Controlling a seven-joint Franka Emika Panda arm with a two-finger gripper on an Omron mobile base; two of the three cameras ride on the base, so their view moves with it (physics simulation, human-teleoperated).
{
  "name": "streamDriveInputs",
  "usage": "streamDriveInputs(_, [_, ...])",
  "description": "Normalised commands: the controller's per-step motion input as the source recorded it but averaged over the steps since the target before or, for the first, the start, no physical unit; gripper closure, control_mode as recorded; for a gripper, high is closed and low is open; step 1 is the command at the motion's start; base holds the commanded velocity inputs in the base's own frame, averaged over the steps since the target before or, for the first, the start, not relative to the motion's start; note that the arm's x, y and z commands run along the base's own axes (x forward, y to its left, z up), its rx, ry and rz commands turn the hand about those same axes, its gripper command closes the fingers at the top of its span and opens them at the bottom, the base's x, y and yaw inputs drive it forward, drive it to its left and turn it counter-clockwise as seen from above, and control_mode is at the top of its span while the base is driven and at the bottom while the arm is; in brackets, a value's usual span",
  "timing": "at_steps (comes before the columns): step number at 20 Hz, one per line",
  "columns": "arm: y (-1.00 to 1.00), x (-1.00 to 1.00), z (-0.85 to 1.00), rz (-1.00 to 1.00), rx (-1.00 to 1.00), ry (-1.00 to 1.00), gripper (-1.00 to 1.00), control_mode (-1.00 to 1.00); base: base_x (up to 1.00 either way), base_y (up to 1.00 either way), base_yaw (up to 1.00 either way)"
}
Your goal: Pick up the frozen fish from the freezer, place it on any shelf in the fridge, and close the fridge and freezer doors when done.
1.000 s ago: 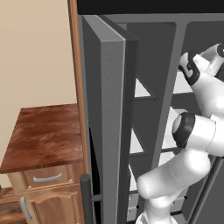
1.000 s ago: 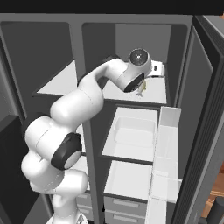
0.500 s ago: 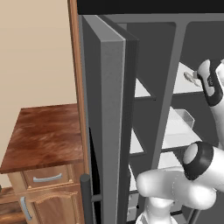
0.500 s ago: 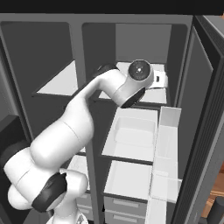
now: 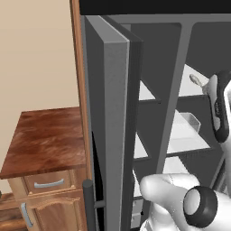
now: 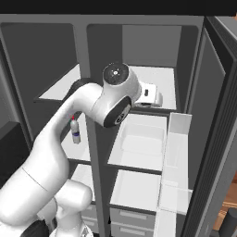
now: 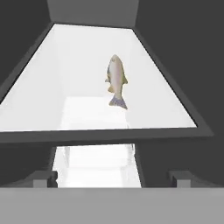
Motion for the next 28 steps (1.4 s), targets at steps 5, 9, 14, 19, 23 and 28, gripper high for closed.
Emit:
streamDriveInputs(5, [1.00, -1.00, -0.03, -0.11, 0.00, 0.39, -1.00, -1.00, 0.00, 0.00, 0.00])
streamDriveInputs(9, [0.98, -0.98, -0.29, -0.03, 0.00, 0.11, -1.00, -1.00, 0.00, 0.00, 0.00])
streamDriveInputs(14, [0.75, -0.39, -0.55, 0.00, 0.00, -0.18, -1.00, -1.00, 0.00, 0.00, 0.00])
streamDriveInputs(19, [0.04, 0.00, -0.11, 0.00, 0.00, -0.12, -1.00, -1.00, 0.00, 0.00, 0.00])
streamDriveInputs(23, [-0.13, -0.10, 0.00, 0.00, 0.00, 0.00, -1.00, 1.00, -0.06, -0.08, 0.00])
streamDriveInputs(28, [0.00, 0.00, 0.00, 0.00, 0.00, 0.00, -1.00, 1.00, -0.25, -0.29, 0.04])
